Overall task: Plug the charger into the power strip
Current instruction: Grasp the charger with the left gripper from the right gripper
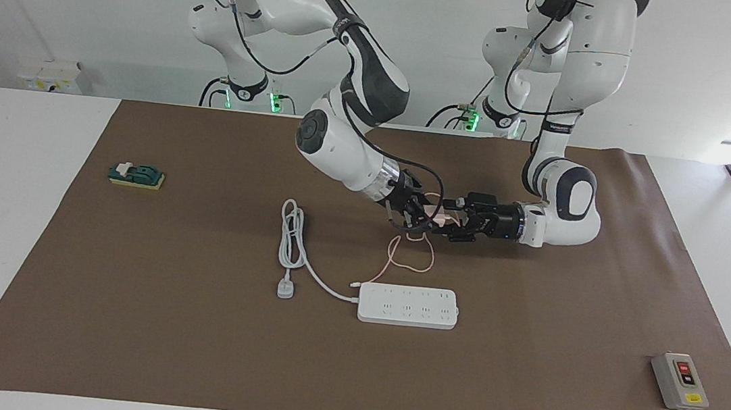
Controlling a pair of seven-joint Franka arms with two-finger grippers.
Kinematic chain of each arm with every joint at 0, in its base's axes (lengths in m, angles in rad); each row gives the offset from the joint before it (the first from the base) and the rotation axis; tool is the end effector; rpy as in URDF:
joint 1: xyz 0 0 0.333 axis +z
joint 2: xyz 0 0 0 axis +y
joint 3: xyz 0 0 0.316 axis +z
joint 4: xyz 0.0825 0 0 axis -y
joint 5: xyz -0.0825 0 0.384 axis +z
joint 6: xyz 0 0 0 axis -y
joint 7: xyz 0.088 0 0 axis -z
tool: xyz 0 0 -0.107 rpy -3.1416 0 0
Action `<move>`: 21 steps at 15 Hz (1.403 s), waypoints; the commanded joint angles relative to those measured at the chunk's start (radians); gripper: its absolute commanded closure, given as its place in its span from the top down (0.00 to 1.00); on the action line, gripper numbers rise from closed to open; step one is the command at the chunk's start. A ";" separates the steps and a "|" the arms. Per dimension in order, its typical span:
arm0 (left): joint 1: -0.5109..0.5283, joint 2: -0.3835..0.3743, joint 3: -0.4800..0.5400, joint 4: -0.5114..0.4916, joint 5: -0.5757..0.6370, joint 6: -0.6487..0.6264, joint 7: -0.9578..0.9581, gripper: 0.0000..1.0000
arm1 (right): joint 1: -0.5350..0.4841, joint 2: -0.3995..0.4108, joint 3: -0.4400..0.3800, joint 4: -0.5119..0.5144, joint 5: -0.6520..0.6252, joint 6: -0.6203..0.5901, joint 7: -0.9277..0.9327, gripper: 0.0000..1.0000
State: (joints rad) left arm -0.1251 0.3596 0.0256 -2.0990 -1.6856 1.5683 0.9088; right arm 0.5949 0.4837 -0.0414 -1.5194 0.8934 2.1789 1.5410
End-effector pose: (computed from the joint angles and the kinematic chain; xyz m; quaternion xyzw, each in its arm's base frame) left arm 0.5461 -0.1621 0.2928 0.6835 -0.0111 0.0019 0.7298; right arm 0.5897 0.4045 0.4108 -0.6943 0.6142 0.2771 0.2529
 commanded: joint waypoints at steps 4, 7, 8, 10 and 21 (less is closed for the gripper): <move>-0.021 0.018 0.014 0.010 -0.028 -0.028 0.024 0.92 | 0.002 -0.004 -0.002 -0.004 0.032 0.018 0.014 0.00; -0.022 0.018 0.016 0.010 -0.028 -0.039 0.024 0.52 | 0.002 -0.004 0.000 -0.004 0.032 0.018 0.014 0.00; -0.022 0.018 0.016 0.010 -0.028 -0.042 0.024 0.39 | 0.002 -0.004 0.000 -0.004 0.032 0.018 0.014 0.00; -0.028 0.018 0.016 0.010 -0.028 -0.044 0.025 0.09 | 0.002 -0.004 0.000 -0.004 0.032 0.018 0.014 0.00; -0.025 -0.014 0.056 0.074 0.042 0.027 0.029 0.00 | -0.020 -0.002 -0.009 -0.005 0.030 0.002 0.036 1.00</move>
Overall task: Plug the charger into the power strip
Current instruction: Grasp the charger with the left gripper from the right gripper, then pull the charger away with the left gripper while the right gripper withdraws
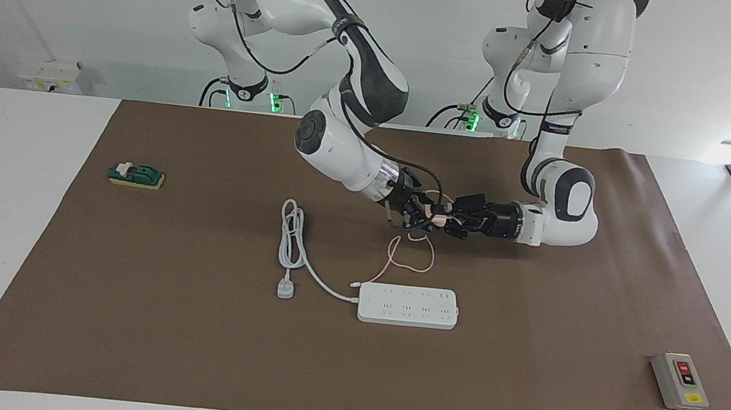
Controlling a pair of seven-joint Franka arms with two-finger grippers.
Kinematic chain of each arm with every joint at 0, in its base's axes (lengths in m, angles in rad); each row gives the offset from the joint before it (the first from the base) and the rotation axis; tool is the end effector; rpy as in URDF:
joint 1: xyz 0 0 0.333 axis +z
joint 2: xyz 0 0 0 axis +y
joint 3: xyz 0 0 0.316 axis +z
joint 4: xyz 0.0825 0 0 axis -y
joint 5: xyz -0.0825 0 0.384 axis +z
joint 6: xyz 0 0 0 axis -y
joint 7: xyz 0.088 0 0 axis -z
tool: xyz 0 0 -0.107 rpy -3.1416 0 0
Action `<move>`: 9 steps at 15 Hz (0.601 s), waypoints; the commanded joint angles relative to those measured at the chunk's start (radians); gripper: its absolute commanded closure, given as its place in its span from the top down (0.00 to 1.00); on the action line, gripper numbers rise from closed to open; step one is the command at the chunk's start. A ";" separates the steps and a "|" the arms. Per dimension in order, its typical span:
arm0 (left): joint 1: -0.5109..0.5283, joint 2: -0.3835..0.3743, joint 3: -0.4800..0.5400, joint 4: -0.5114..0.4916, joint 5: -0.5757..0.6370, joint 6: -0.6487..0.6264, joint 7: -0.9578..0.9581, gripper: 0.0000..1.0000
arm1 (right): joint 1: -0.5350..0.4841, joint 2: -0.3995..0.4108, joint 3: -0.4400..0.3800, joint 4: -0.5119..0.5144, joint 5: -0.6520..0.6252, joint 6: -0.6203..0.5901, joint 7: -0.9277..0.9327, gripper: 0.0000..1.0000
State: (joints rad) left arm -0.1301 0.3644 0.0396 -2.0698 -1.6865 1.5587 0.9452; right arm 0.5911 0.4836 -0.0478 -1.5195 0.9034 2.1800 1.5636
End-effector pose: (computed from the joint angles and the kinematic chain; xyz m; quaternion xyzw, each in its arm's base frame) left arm 0.5554 -0.1592 0.3014 0.6811 -0.0319 0.0247 0.7311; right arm 0.5934 0.3993 0.4112 -0.6818 0.6264 0.2806 0.2529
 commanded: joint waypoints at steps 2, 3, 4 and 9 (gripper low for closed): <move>-0.010 -0.050 0.046 0.086 0.144 0.082 -0.054 0.00 | -0.043 -0.003 -0.006 -0.005 0.014 -0.002 0.015 1.00; -0.005 -0.065 0.048 0.109 0.204 0.099 -0.092 0.00 | -0.062 -0.005 -0.006 -0.005 0.011 -0.009 0.015 1.00; -0.003 -0.079 0.063 0.137 0.262 0.109 -0.138 0.00 | -0.079 -0.006 -0.007 -0.005 0.006 -0.020 0.013 1.00; -0.003 -0.091 0.105 0.428 0.653 0.066 -0.547 0.00 | -0.197 -0.043 -0.010 -0.005 -0.084 -0.092 -0.007 1.00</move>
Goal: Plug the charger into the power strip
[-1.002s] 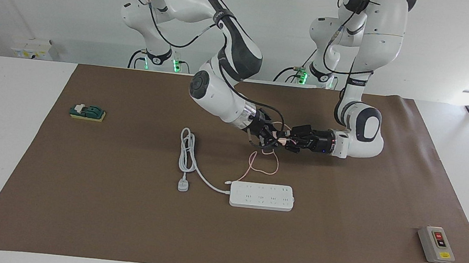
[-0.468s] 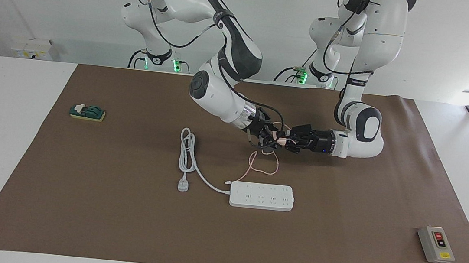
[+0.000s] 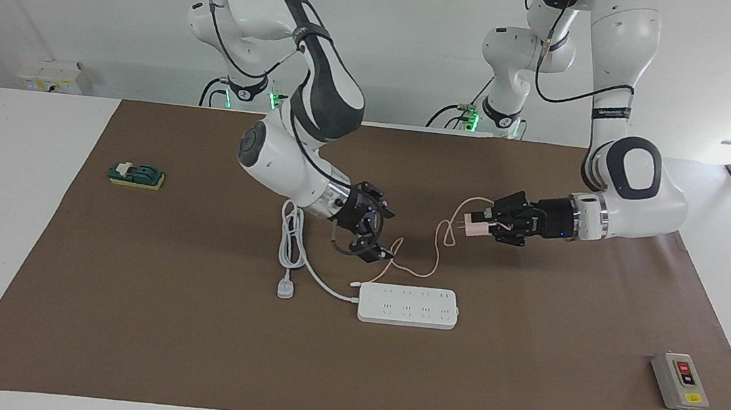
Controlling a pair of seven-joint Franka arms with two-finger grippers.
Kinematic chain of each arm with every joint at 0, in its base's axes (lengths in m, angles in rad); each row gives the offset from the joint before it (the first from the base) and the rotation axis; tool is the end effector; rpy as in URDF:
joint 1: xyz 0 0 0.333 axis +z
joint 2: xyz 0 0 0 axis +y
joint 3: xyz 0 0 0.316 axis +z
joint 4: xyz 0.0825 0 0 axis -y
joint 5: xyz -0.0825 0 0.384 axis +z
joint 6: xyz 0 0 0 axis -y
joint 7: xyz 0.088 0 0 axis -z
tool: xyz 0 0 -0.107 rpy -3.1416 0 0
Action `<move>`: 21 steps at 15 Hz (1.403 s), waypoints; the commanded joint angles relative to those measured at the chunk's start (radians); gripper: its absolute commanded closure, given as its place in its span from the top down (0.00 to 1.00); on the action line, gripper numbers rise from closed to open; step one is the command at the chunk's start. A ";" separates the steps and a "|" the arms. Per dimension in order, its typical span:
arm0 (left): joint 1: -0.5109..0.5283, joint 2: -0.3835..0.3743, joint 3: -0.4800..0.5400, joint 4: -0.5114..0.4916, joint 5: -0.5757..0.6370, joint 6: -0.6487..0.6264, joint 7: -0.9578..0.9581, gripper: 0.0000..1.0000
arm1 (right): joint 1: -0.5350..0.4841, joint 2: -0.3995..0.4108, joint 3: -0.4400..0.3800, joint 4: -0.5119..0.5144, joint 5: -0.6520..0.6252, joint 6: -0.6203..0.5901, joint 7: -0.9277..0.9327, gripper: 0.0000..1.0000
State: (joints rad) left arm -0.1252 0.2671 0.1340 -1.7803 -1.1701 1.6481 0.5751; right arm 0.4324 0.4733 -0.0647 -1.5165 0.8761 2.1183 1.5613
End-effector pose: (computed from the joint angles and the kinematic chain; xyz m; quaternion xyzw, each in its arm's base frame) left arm 0.6096 -0.0930 0.4326 0.8363 -0.0857 -0.0074 0.5415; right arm 0.6465 0.2945 0.4155 -0.6442 0.6708 0.2637 0.2560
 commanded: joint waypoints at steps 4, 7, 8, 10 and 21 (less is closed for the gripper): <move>0.018 0.001 0.012 0.341 0.419 -0.168 -0.394 0.00 | -0.109 -0.071 0.006 -0.020 -0.167 -0.092 -0.059 1.00; 0.018 -0.031 0.015 0.369 0.636 -0.215 -0.446 0.00 | -0.190 -0.091 0.006 -0.030 -0.213 -0.170 -0.203 1.00; 0.018 -0.046 0.013 0.369 0.703 -0.228 -0.460 0.00 | -0.217 -0.102 0.006 -0.031 -0.235 -0.204 -0.274 1.00; 0.012 -0.077 0.009 0.368 0.832 -0.243 -0.477 0.00 | -0.253 -0.113 0.006 -0.034 -0.293 -0.253 -0.403 1.00; 0.074 -0.095 0.012 0.361 0.998 -0.280 -0.478 0.00 | -0.351 -0.173 0.006 -0.034 -0.618 -0.431 -1.085 1.00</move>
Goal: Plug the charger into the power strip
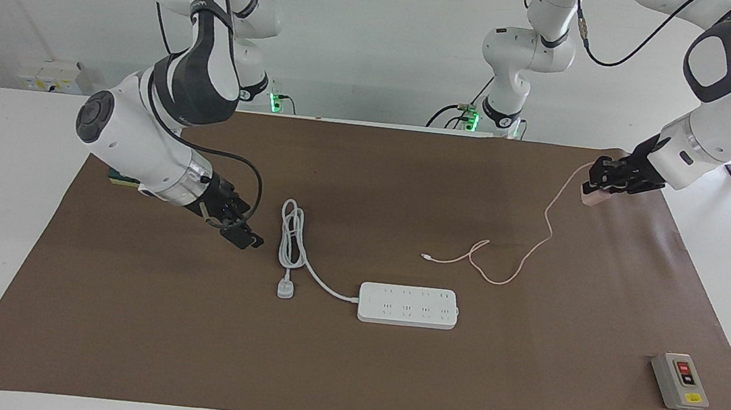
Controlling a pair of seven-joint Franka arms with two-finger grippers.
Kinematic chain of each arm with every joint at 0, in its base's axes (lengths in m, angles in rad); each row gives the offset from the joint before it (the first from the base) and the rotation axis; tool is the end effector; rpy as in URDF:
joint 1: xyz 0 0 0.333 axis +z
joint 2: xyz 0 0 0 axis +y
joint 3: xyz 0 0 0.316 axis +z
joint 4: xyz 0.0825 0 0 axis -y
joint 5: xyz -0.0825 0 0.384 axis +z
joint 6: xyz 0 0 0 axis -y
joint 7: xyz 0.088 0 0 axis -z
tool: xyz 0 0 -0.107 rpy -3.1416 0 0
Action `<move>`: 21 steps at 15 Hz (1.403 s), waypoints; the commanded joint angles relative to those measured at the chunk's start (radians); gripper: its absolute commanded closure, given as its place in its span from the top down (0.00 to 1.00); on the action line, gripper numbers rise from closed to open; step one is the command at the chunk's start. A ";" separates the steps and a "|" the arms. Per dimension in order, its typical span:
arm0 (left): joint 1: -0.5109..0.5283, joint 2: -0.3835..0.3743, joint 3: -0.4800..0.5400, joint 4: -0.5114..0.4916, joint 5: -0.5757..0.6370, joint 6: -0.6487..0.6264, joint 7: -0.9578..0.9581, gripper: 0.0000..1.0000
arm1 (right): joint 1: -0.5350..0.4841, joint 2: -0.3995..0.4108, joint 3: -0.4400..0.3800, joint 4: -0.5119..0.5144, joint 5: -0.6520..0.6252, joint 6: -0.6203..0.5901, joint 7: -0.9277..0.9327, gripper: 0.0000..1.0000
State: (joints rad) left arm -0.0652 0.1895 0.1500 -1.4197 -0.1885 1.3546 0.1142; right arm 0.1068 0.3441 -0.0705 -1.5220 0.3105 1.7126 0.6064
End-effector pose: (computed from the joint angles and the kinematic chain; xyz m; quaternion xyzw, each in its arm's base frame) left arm 0.5857 0.0183 0.5724 0.9886 -0.0225 -0.1170 0.0917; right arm 0.6457 0.0576 0.4547 -0.9380 0.3085 0.1153 0.1082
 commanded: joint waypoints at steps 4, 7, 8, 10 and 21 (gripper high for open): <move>0.004 -0.010 -0.006 0.001 0.032 0.014 -0.034 0.00 | -0.059 -0.089 0.012 -0.029 -0.174 -0.057 -0.351 1.00; 0.002 -0.015 -0.015 0.008 0.072 0.005 -0.068 0.00 | -0.082 -0.145 0.012 -0.030 -0.258 -0.088 -0.534 1.00; 0.002 -0.016 -0.017 0.008 0.070 0.015 -0.077 0.00 | -0.082 -0.164 0.012 -0.030 -0.292 -0.097 -0.575 1.00; 0.002 -0.018 -0.015 0.011 0.069 0.032 -0.109 0.00 | -0.081 -0.218 0.017 -0.041 -0.344 -0.123 -0.611 1.00; -0.080 -0.001 -0.018 0.010 0.077 0.251 -0.398 0.00 | -0.165 -0.415 0.103 -0.128 -0.370 -0.231 -0.609 1.00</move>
State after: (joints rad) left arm -0.1058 0.1856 0.1254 -1.4116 -0.1367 1.5622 -0.1994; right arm -0.0211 -0.0367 -0.0008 -1.6047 -0.0406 1.4804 0.0148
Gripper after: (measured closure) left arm 0.687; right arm 0.000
